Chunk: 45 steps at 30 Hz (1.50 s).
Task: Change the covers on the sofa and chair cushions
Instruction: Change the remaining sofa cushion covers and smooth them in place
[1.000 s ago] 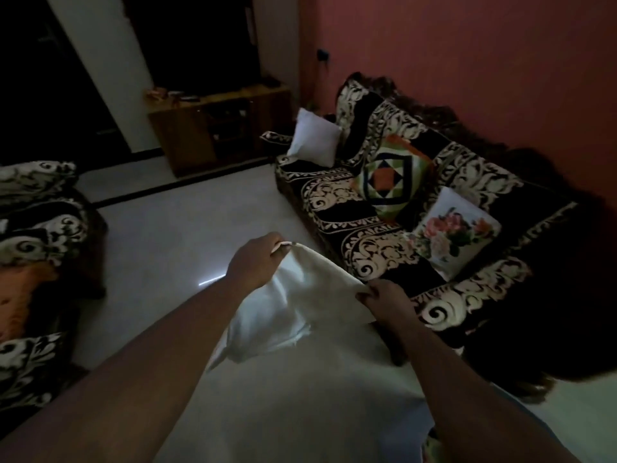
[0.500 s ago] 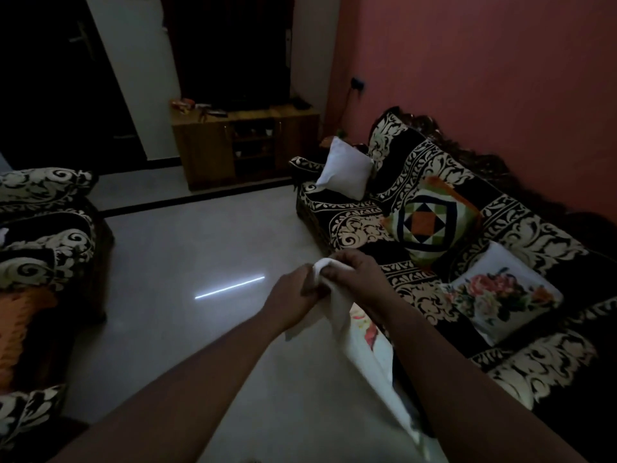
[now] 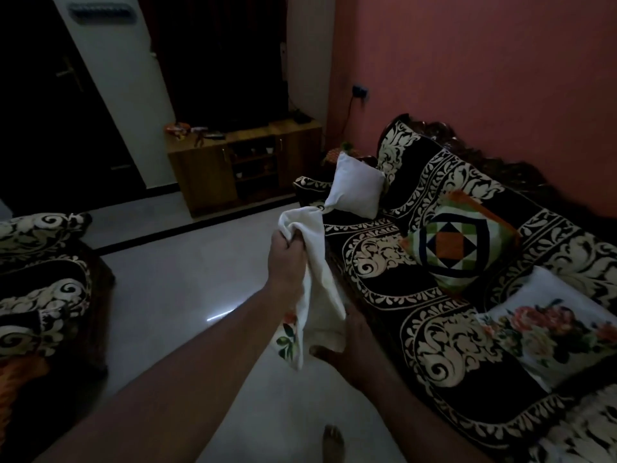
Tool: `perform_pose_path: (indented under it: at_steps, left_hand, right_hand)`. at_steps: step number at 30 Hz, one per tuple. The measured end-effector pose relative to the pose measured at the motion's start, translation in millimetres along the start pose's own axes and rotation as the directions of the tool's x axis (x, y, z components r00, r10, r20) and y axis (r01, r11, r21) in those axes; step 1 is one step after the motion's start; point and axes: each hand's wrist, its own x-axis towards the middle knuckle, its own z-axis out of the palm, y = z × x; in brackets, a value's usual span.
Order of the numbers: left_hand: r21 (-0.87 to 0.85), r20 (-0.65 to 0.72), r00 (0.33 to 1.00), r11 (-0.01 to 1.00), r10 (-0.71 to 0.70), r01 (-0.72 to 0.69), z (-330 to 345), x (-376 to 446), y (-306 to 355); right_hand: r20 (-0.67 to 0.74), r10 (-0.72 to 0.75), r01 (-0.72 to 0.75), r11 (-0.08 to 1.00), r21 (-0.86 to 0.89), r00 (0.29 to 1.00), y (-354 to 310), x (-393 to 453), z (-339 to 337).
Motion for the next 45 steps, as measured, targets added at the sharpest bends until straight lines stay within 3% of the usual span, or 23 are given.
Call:
perform_pose_path:
  at_steps: [3, 5, 8, 12, 14, 16, 17, 19, 21, 23, 24, 25, 28, 29, 31, 33, 36, 42, 45]
  left_hand:
    - [0.004, -0.049, 0.999, 1.000, 0.014, -0.014, 6.6, 48.7, 10.7]
    - [0.050, -0.110, 0.993, 0.998, 0.045, -0.039, 2.3, 78.6, 16.6]
    - [0.265, -0.173, 0.978, 0.962, 0.120, -0.071, -17.5, 126.9, 12.4]
    - [0.470, -0.234, 0.972, 0.879, 0.036, 0.081, -55.1, 183.5, -17.3]
    - [0.607, -0.300, 0.952, 0.758, -0.061, 0.240, -61.7, 206.6, -29.6]
    - [0.761, -0.336, 0.941, 0.578, -0.036, 0.294, -51.6, 225.4, -26.2]
    - [0.815, -0.264, 0.964, 0.539, 0.017, 0.213, -42.1, 235.3, -24.3]
    - [0.840, 0.077, 0.989, 0.526, 0.125, -0.132, -17.9, 247.0, -19.2]
    - [0.718, 0.398, 0.909, 0.575, 0.122, -0.392, 4.6, 263.9, -18.2]
    - [0.523, 0.552, 0.834, 0.776, 0.007, -0.352, 22.5, 286.0, -18.4]
    - [0.489, 0.598, 0.802, 0.803, -0.022, -0.342, 29.5, 295.6, -20.4]
    - [0.490, 0.613, 0.790, 0.786, -0.002, -0.378, 34.9, 312.0, -19.6]
    - [0.655, 0.584, 0.802, 0.510, 0.128, -0.558, 43.4, 363.7, -21.1]
    - [0.649, 0.573, 0.809, 0.531, 0.131, -0.545, 44.2, 378.6, -20.5]
    - [0.594, 0.521, 0.849, 0.678, 0.087, -0.434, 46.0, 411.3, -16.2]
    - [0.511, 0.448, 0.890, 0.792, 0.084, -0.333, 46.7, 440.1, -8.4]
    - [0.356, 0.322, 0.945, 0.918, 0.054, -0.173, 41.6, 482.6, 0.1]
    - [0.253, 0.280, 0.960, 0.964, 0.009, -0.083, 51.6, 554.1, 12.8]
    - [0.269, 0.278, 0.960, 0.959, 0.010, -0.088, 71.3, 585.4, 18.1]
  right_hand:
    - [-0.003, 0.066, -0.066, 0.994, -0.092, 0.998, 30.9, 67.2, -10.7]
    - [-0.052, 0.077, -0.079, 0.996, -0.046, 0.996, 39.9, 109.2, -27.6]
    - [-0.126, 0.069, -0.062, 0.997, 0.055, 0.990, 31.8, 167.7, -58.8]
    - [-0.144, -0.009, 0.026, 0.993, 0.114, 0.990, 0.0, 245.7, -87.2]
    - [-0.108, -0.069, 0.079, 0.993, 0.086, 0.992, -15.0, 281.8, -92.7]
    - [-0.046, -0.117, 0.118, 0.993, 0.023, 0.992, -31.2, 318.3, -93.2]
    - [-0.005, -0.139, 0.139, 0.990, -0.006, 0.990, -40.4, 336.6, -91.6]
    - [0.069, -0.180, 0.185, 0.980, -0.070, 0.981, -56.9, 364.8, -87.1]
    - [0.096, -0.180, 0.192, 0.972, -0.132, 0.979, -73.2, 394.9, -78.4]
    - [0.050, -0.147, 0.154, 0.973, -0.174, 0.988, -84.7, 423.8, -71.7]
    - [0.018, -0.125, 0.126, 0.973, -0.191, 0.992, -88.5, 433.7, -71.2]
    - [-0.005, -0.109, 0.105, 0.974, -0.202, 0.994, -91.0, 447.8, -70.2]
    - [0.020, -0.112, 0.114, 0.973, -0.203, 0.993, -94.2, 477.6, -73.6]
    - [0.030, -0.138, 0.141, 0.967, -0.214, 0.990, -93.6, 483.4, -75.6]
    - [0.027, -0.159, 0.160, 0.942, -0.295, 0.987, -89.0, 496.9, -78.3]
    - [0.008, -0.130, 0.122, 0.901, -0.417, 0.991, -76.3, 509.2, -79.1]
    - [-0.120, -0.069, 0.013, 0.907, -0.421, 0.990, -45.0, 529.4, -78.8]
    - [-0.392, -0.008, -0.081, 0.974, -0.212, 0.920, -16.1, 609.6, -79.7]
    - [-0.451, 0.228, -0.268, 0.963, -0.026, 0.863, -25.3, 656.8, -79.5]
